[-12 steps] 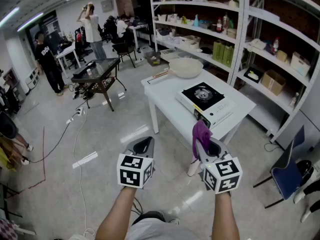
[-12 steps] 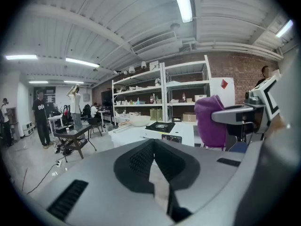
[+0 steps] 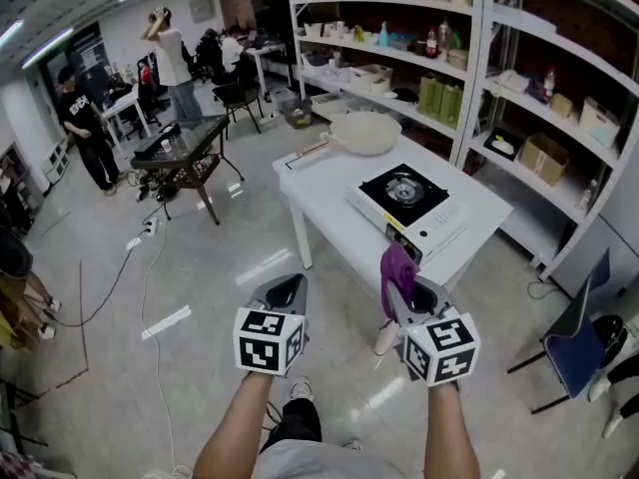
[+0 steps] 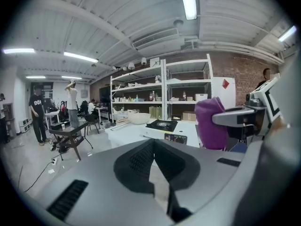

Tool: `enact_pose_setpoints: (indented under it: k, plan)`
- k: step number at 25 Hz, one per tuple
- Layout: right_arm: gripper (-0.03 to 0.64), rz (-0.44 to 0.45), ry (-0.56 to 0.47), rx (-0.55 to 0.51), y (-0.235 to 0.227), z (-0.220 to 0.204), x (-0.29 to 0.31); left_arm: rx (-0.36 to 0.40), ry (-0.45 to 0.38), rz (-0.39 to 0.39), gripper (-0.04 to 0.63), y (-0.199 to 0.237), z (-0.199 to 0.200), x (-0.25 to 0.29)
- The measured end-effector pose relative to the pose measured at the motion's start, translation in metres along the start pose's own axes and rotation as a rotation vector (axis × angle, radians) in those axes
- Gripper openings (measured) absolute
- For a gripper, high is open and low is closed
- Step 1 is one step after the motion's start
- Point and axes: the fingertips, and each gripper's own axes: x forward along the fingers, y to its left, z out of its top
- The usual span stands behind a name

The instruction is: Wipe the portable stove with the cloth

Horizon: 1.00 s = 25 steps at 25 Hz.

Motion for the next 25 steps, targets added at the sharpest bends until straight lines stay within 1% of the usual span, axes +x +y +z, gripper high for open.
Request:
enact_pose_setpoints:
  k: [4,8,14,20,25]
  plan:
    - [0.063,-0.012,0.011,0.007,-0.006,0.001,0.037,-0.007,0.004,-0.018,0.005,0.027,0.002,0.029]
    - [0.063,-0.034,0.035,0.01,-0.008,0.002,0.084,-0.016,0.014,-0.05,0.005,0.065,0.006,0.065]
    - [0.063,-0.083,0.061,0.031,-0.011,0.008,0.155,-0.012,0.039,-0.117,0.005,0.119,0.012,0.117]
    - [0.063,-0.148,0.079,0.06,-0.017,0.014,0.214,0.006,0.051,-0.183,0.005,0.168,0.023,0.161]
    - [0.063,-0.203,0.082,0.068,-0.022,0.023,0.247,0.021,0.061,-0.251,0.005,0.189,0.028,0.19]
